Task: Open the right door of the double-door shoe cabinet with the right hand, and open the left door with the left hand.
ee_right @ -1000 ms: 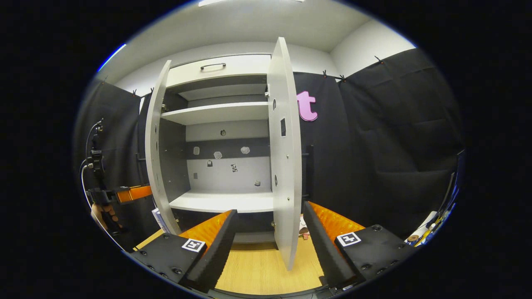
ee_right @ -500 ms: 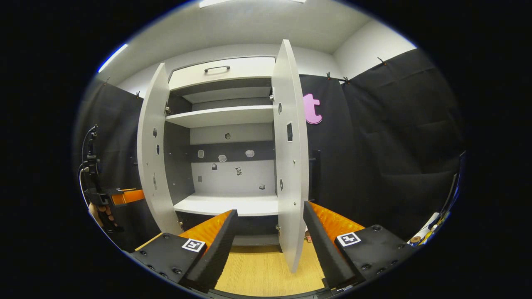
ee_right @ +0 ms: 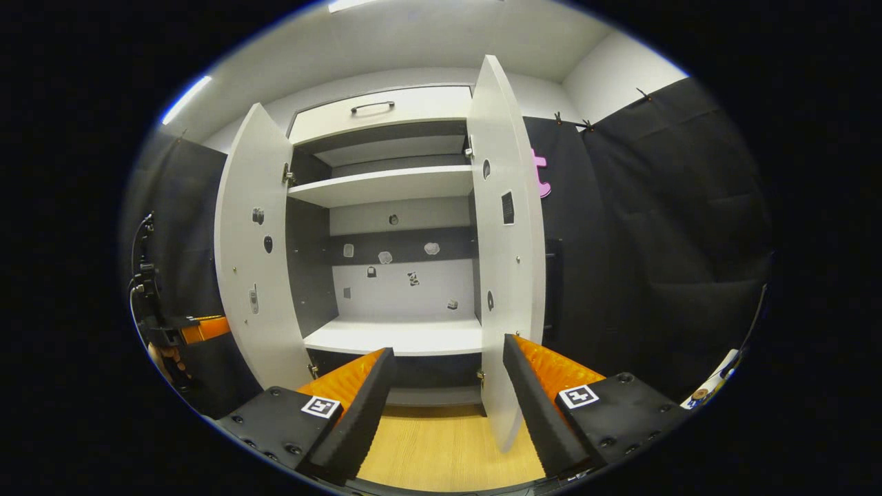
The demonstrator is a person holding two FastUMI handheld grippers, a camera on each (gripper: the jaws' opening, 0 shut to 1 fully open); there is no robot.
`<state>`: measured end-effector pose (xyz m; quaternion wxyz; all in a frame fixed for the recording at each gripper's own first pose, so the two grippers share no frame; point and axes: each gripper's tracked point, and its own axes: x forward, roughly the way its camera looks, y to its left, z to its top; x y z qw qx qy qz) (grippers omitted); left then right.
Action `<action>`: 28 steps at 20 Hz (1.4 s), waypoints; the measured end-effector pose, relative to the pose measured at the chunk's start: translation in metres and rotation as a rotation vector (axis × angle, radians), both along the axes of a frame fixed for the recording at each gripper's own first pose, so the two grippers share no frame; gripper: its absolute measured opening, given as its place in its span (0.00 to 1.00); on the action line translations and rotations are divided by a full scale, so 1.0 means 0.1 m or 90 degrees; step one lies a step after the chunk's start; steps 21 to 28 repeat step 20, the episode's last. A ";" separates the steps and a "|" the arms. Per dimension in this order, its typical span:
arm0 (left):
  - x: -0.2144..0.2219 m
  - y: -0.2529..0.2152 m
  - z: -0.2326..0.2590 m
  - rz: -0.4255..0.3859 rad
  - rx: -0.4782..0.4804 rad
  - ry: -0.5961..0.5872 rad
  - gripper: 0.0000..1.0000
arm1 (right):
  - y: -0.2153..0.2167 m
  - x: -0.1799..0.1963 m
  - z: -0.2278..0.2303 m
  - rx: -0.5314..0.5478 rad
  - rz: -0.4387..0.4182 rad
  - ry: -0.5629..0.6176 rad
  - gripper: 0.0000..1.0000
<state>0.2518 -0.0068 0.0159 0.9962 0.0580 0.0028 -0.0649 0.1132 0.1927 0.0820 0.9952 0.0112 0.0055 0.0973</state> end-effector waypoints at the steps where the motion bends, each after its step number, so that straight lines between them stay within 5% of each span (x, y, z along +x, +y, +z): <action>1: -0.01 0.04 0.01 0.010 0.000 -0.003 0.10 | 0.01 0.00 0.00 -0.001 0.001 0.001 1.00; 8: 0.02 0.31 0.06 0.071 0.007 -0.014 0.08 | 0.11 -0.05 -0.03 0.003 0.016 0.001 1.00; 28: -0.09 0.42 0.13 0.115 -0.036 -0.033 0.11 | 0.08 0.02 -0.09 -0.006 0.000 0.011 0.91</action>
